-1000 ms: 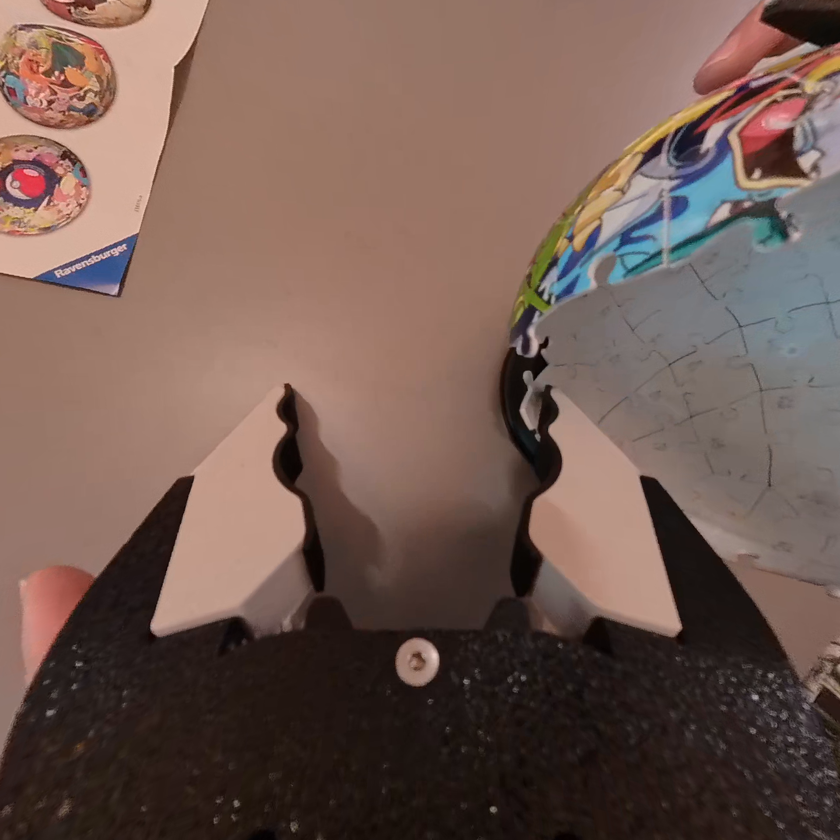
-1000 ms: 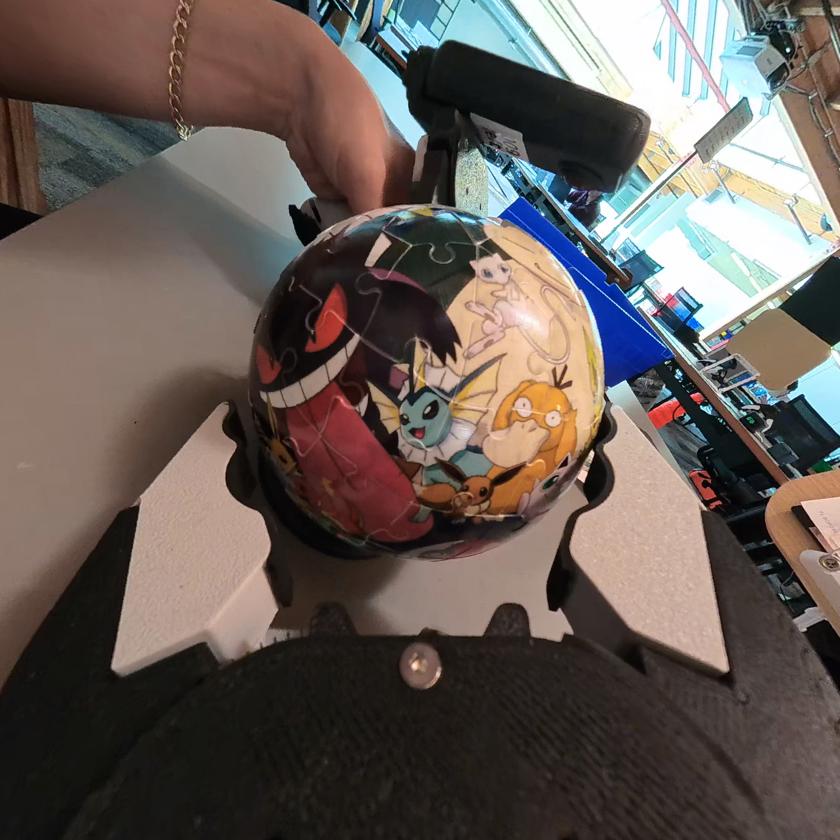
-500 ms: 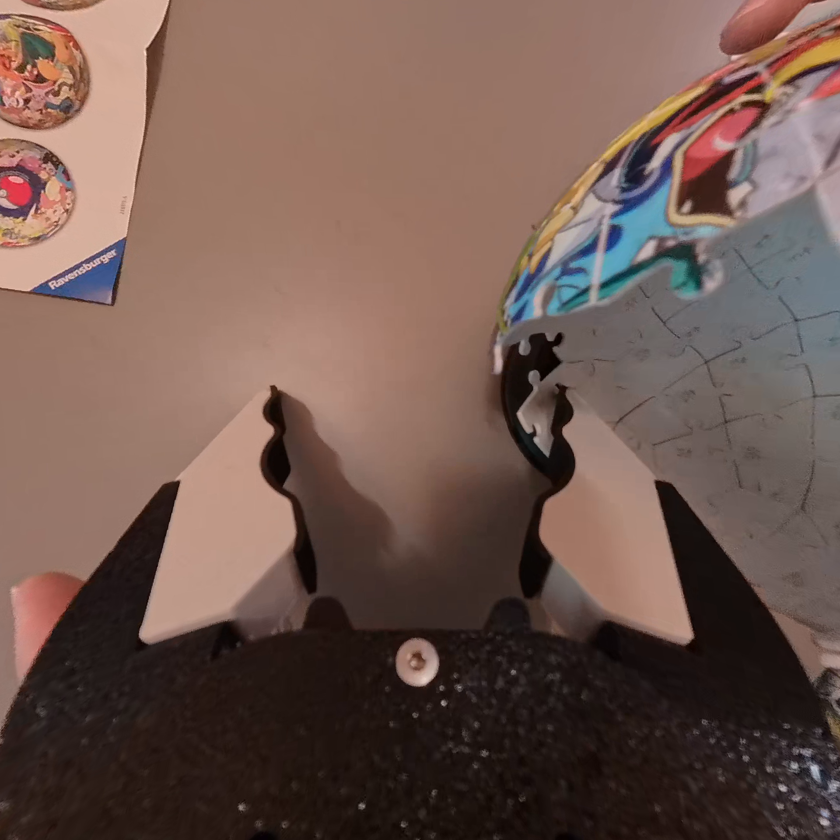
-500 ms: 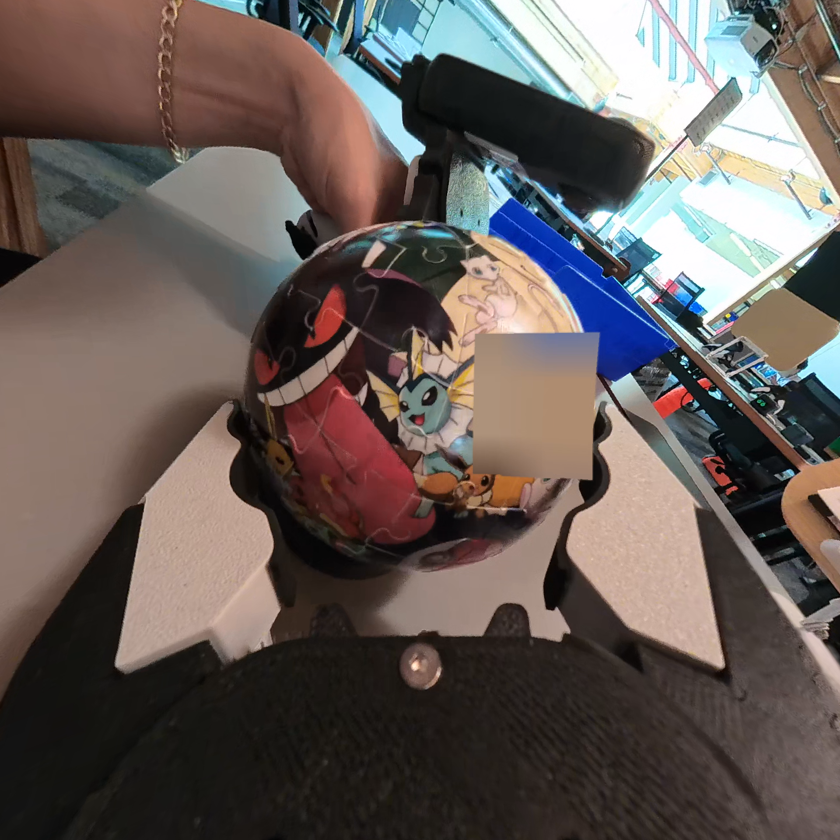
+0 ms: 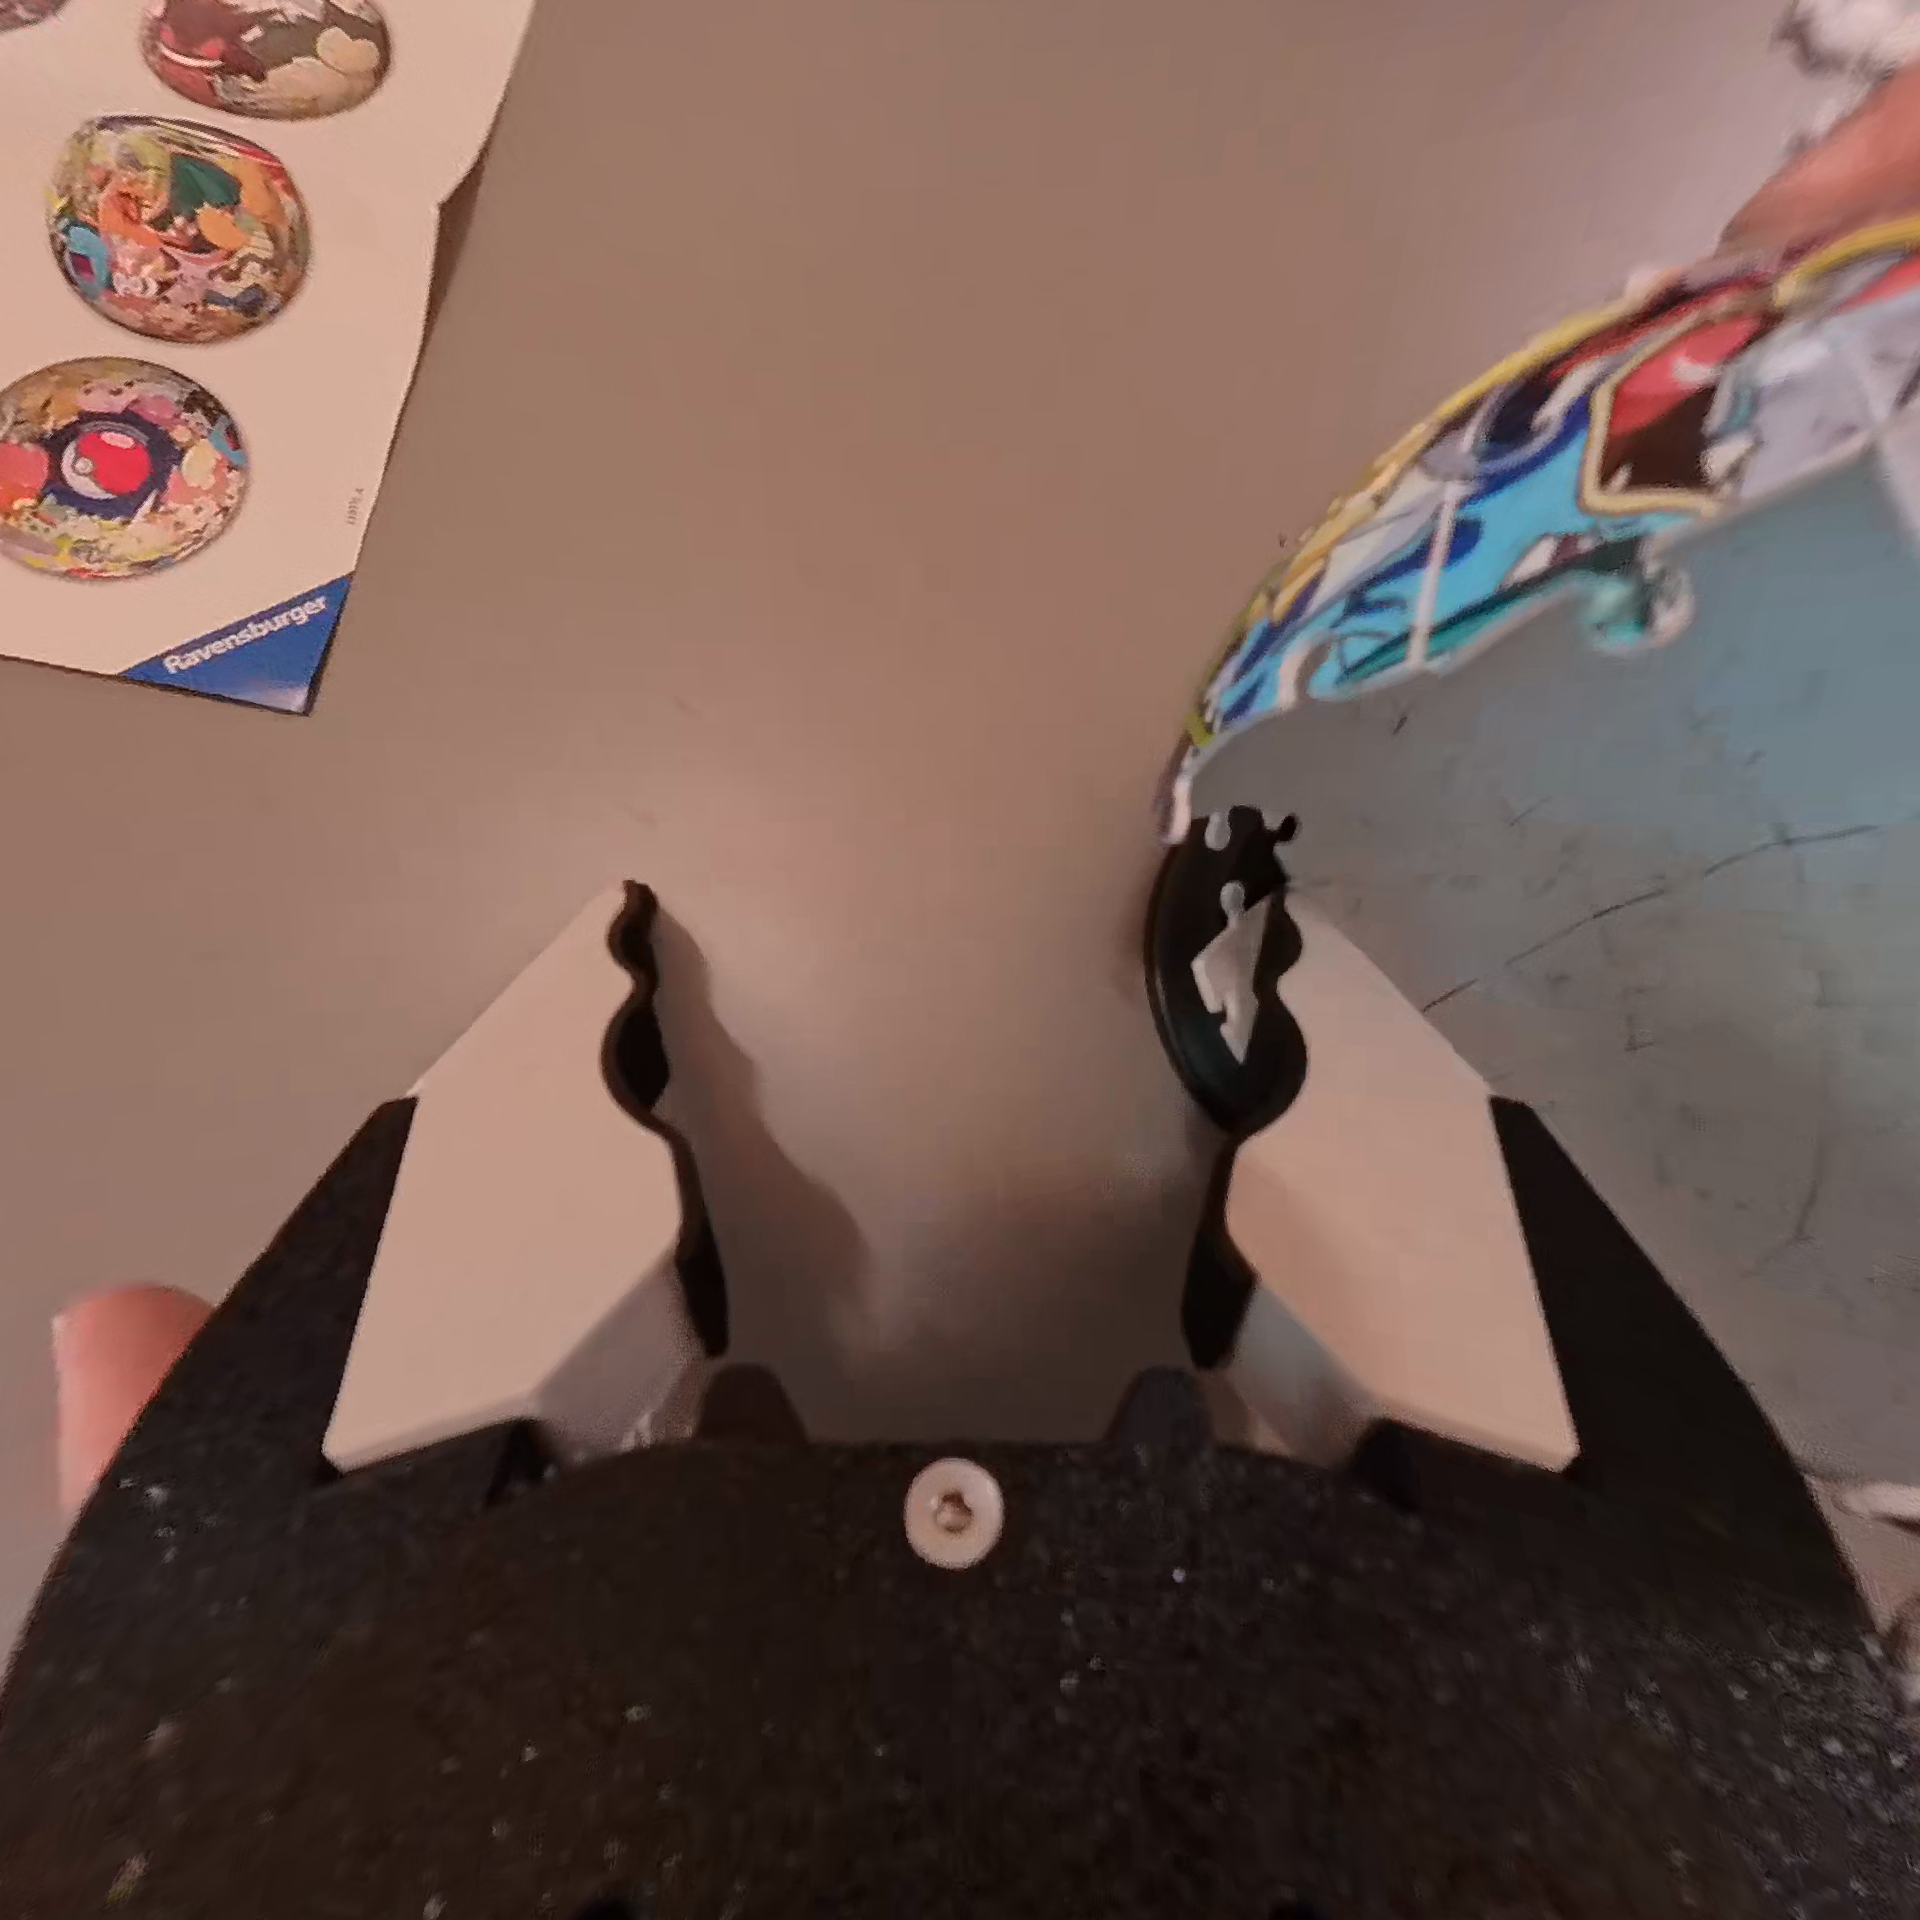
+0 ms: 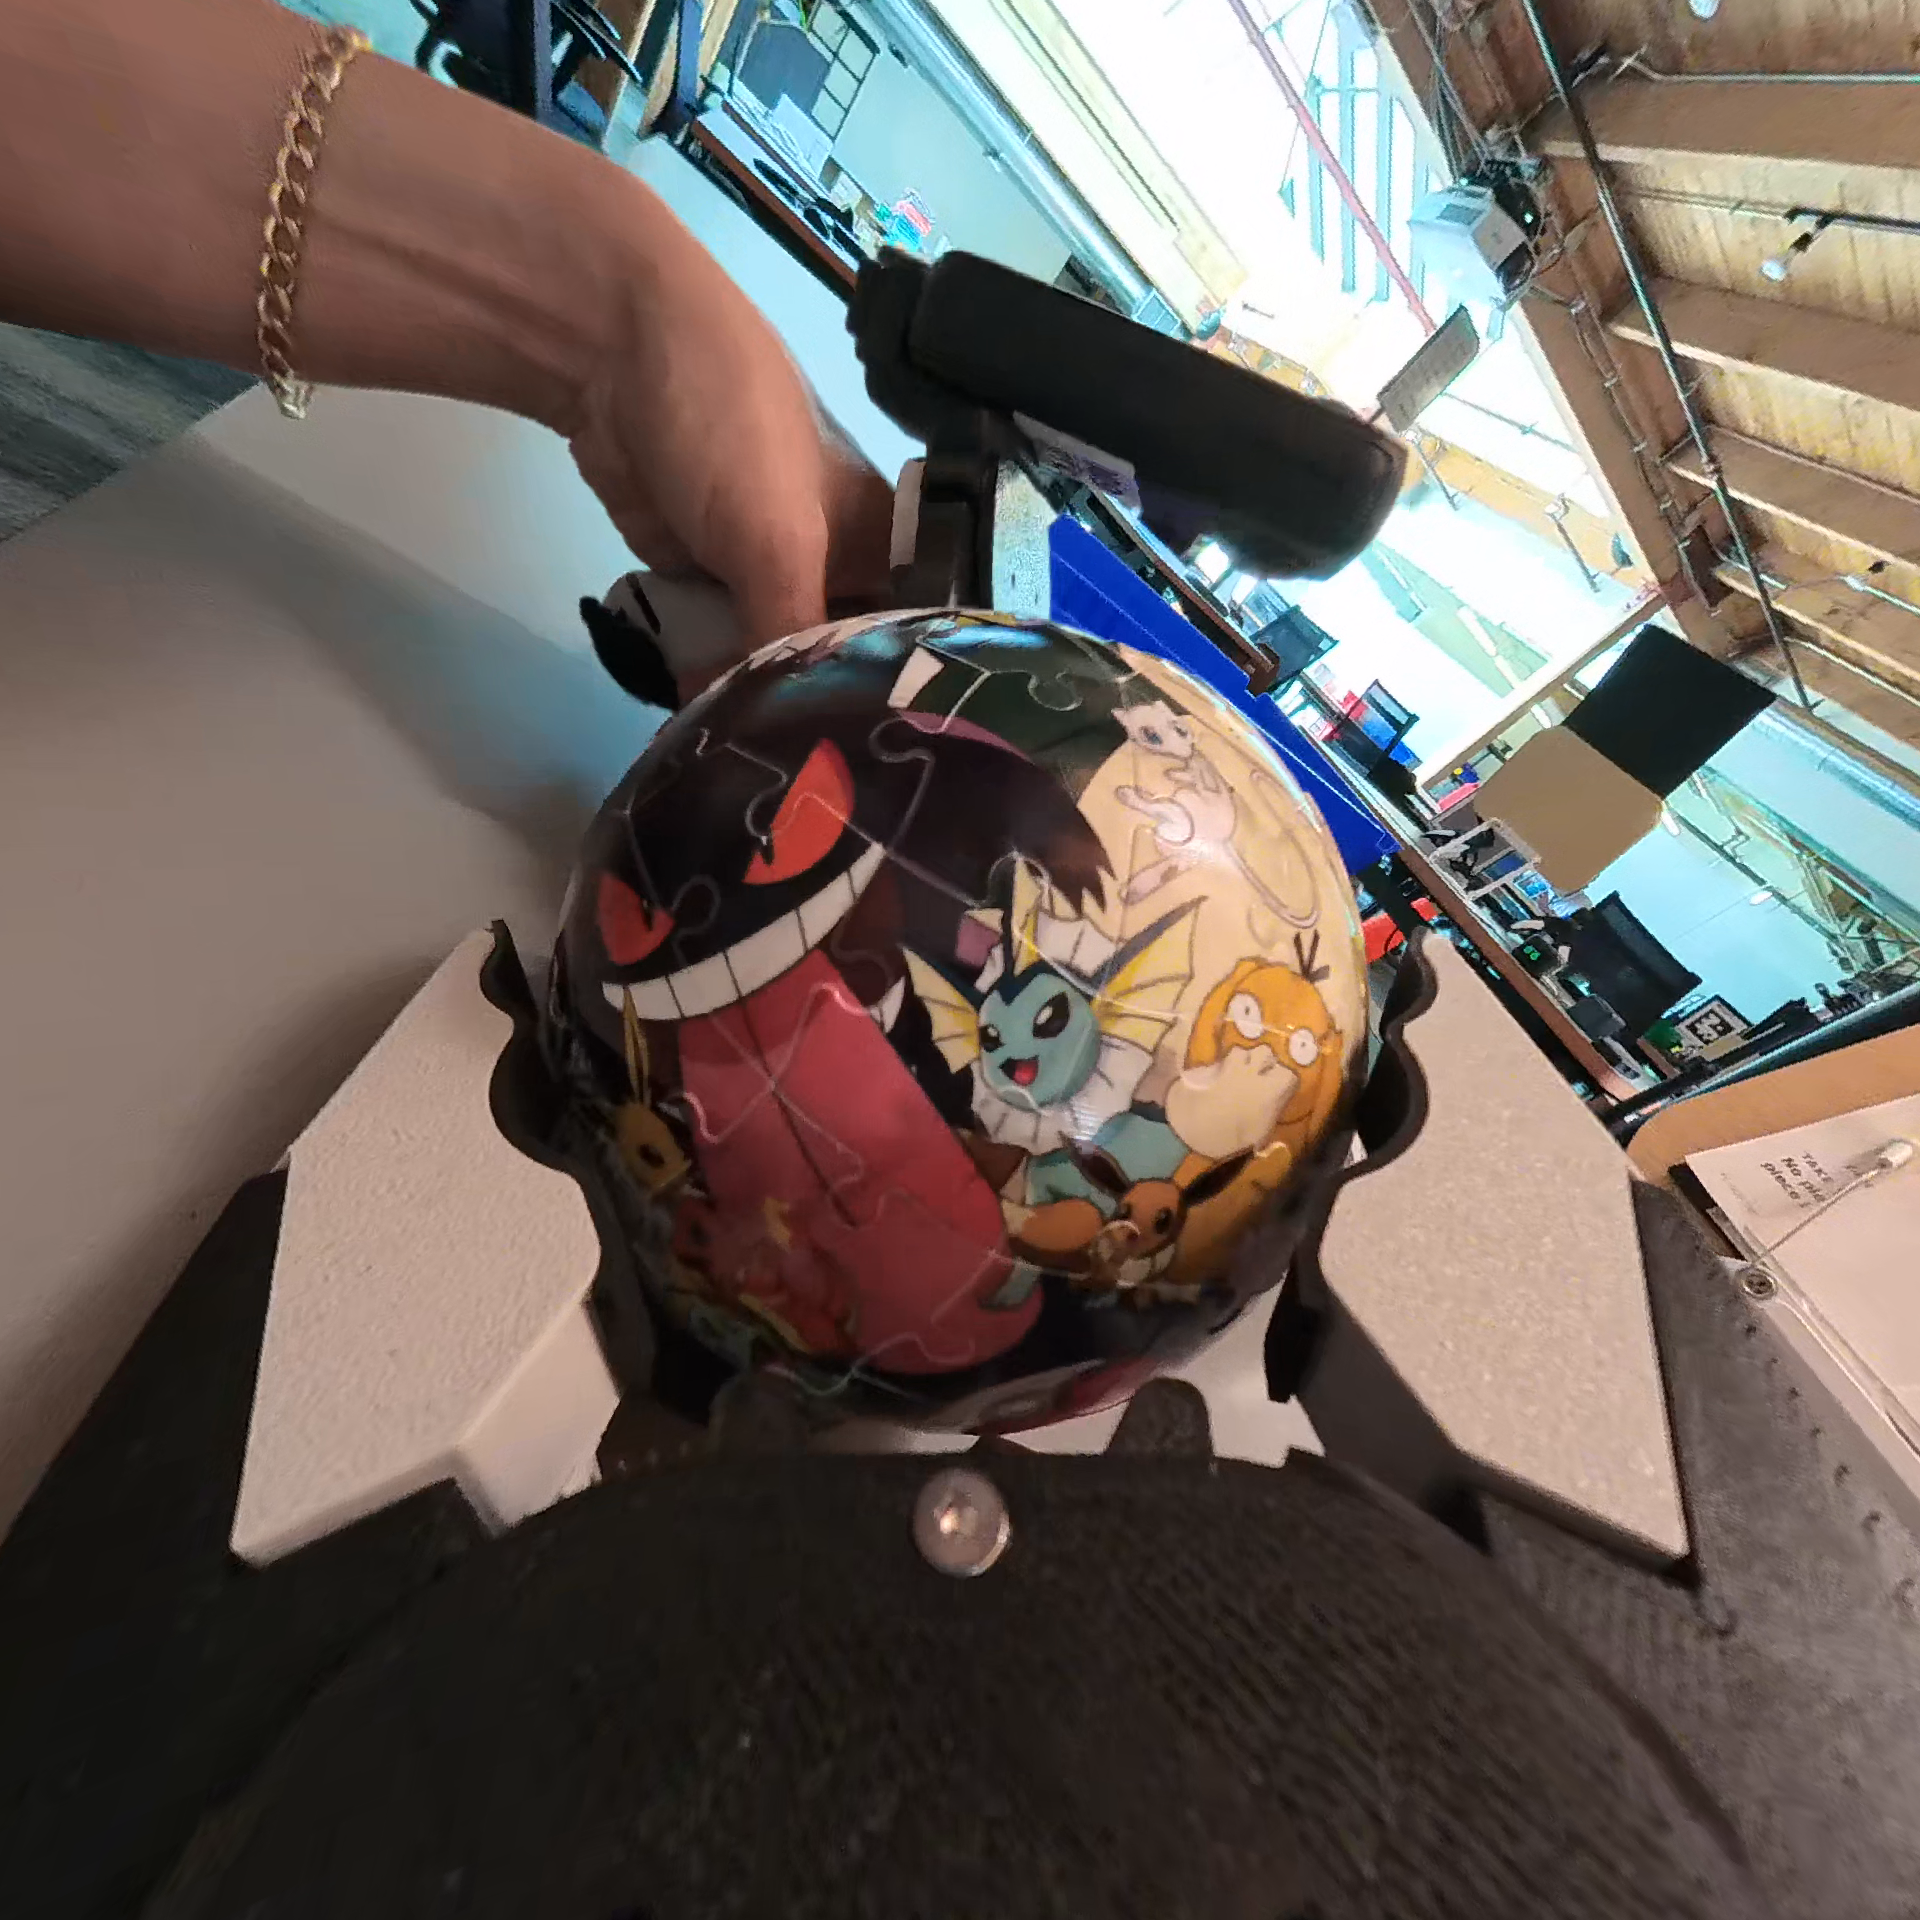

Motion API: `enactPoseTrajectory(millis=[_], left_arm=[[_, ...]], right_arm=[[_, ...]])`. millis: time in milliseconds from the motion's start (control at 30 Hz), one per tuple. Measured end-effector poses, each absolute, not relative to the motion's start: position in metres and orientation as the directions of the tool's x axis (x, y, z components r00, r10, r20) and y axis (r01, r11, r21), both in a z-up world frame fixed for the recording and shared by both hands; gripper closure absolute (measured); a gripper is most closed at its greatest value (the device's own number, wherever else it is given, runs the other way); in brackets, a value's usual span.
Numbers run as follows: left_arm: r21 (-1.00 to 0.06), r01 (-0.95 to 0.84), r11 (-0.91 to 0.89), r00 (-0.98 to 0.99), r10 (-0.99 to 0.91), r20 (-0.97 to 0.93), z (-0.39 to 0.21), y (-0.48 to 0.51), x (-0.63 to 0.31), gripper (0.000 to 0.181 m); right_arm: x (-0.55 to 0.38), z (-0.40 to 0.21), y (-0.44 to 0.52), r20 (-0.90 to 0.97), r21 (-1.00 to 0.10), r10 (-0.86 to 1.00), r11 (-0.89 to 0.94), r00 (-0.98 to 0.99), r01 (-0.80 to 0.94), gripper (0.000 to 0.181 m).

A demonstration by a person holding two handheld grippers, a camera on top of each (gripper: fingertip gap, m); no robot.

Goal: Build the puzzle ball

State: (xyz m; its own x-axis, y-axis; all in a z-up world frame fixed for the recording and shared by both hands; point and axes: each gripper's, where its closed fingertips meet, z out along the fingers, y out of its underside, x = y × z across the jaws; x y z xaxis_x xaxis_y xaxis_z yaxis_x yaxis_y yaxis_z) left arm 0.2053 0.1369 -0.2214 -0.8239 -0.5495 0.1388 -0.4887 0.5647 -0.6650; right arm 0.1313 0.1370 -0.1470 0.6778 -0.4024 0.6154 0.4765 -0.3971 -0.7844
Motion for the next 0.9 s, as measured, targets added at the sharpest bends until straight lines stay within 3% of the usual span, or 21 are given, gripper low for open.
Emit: enactPoseTrajectory(millis=[100, 467, 633, 900], left_arm=[[-0.693, -0.534, 0.484, -0.792, -0.573, 0.210, -0.213, 0.139, 0.211, 0.076], [-0.627, -0.417, 0.658, -0.858, -0.513, 0.032, -0.221, 0.140, 0.207, 0.065], [-0.605, -0.468, 0.645, -0.847, -0.523, 0.098, -0.225, 0.141, 0.202, 0.074], [-0.593, -0.454, 0.665, -0.851, -0.520, 0.068, -0.227, 0.143, 0.204, 0.067]], right_arm=[[0.131, -0.148, 0.136, 0.615, -0.785, -0.400, -0.396, 0.680, 0.477, 0.026], [0.130, -0.148, 0.135, 0.615, -0.785, -0.397, -0.386, 0.681, 0.484, 0.027], [0.130, -0.149, 0.135, 0.614, -0.786, -0.396, -0.387, 0.683, 0.482, 0.028], [0.130, -0.147, 0.135, 0.602, -0.796, -0.402, -0.371, 0.690, 0.478, 0.030]])
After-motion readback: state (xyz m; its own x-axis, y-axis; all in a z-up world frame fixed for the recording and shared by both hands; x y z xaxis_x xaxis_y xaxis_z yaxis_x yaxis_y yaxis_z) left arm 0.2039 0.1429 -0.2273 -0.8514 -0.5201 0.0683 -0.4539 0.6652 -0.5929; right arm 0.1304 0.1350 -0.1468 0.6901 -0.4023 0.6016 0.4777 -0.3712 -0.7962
